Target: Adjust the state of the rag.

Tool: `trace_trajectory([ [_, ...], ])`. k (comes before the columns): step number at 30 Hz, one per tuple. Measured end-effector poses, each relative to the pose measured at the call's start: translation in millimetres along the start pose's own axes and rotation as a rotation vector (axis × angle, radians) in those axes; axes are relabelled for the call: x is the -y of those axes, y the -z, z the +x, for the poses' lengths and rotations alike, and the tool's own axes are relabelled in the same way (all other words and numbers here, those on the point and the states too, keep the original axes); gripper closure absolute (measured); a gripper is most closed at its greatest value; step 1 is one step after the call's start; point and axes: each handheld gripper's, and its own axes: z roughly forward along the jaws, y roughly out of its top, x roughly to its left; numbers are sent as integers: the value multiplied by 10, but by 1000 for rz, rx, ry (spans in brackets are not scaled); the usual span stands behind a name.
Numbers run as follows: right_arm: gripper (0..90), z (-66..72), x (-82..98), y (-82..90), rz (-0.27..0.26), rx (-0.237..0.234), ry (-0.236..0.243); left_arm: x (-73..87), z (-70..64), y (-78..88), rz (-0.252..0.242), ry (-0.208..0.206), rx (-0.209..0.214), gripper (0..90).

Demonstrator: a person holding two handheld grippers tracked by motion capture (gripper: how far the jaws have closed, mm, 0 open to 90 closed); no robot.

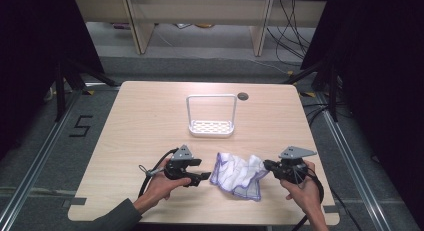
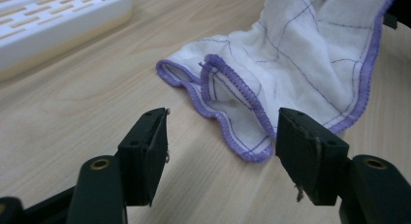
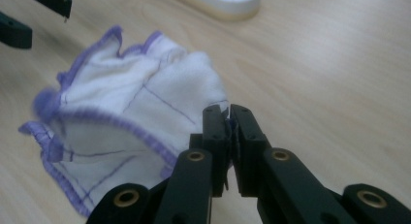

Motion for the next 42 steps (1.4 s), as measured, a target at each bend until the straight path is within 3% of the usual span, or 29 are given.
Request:
trace_trajectory([
  [2,858,0,86,-5,16,-1,-11,2,13,4,19,2,15,353],
  [4,837,-15,173,-7,28,7,20,2,3,-2,8,16,6,354],
  [6,812,6,191,6,33,14,1,2,8,-5,5,21,6,353],
  [8,683,48,196,72,37,54,-12,-4,11,-5,3,21,-1,352],
  [11,583,200,207,263,-13,104,-27,-21,46,1,8,17,-1,352],
  [13,582,248,224,302,-23,106,-20,-40,64,-1,1,15,-8,355],
  [15,572,369,272,338,-18,67,-40,-76,76,-2,-2,-7,-13,379],
  [16,568,395,294,343,-17,63,-14,-93,73,-7,-8,-8,-13,385],
  [17,567,493,340,344,13,42,-33,-116,74,-14,-13,-16,-15,394],
  [20,567,523,380,332,25,41,-3,-173,79,-68,-19,-37,8,405],
  [22,565,556,425,302,50,31,-19,-199,72,-116,-16,-37,21,402],
  [23,566,539,445,282,59,35,3,-214,67,-134,-11,-40,19,398],
  [29,567,564,506,187,129,27,9,-278,89,-269,-19,-13,43,359],
  [32,577,558,528,134,134,33,26,-287,79,-327,-4,-15,48,359],
  [34,581,559,533,134,155,25,7,-289,85,-353,6,-24,64,360],
  [36,589,558,537,129,155,25,-3,-288,78,-366,8,-21,51,365],
  [42,603,548,549,95,157,22,16,-268,68,-435,36,-31,75,435],
])
